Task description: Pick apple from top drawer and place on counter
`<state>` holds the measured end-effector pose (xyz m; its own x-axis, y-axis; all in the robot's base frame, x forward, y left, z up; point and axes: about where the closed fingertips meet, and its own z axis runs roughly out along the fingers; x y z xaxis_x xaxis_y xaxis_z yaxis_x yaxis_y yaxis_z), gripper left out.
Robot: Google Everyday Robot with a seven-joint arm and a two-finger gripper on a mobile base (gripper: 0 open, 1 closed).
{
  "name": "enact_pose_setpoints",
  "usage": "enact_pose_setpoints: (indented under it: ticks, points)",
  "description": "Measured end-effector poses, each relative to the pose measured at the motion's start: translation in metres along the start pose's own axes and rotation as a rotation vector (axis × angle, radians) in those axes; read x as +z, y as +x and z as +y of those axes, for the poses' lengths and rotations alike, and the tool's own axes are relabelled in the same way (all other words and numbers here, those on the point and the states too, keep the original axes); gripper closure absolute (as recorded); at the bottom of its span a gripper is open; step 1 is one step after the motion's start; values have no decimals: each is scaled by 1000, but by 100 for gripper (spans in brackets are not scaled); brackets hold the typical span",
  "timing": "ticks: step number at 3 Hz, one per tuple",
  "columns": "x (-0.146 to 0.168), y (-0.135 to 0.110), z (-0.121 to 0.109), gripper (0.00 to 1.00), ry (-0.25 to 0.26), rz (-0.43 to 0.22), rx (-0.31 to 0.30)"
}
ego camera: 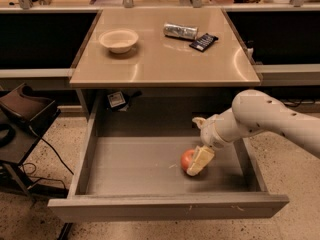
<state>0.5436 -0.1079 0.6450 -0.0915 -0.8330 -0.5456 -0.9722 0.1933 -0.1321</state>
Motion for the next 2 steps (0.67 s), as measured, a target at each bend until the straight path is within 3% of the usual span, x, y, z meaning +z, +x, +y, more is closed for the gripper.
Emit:
enact_pose_setpoints:
  ticks: [1, 2]
  points:
    - [-5, 29, 15, 0, 18, -11, 68]
    - [-6, 31, 15, 0, 20, -10, 72]
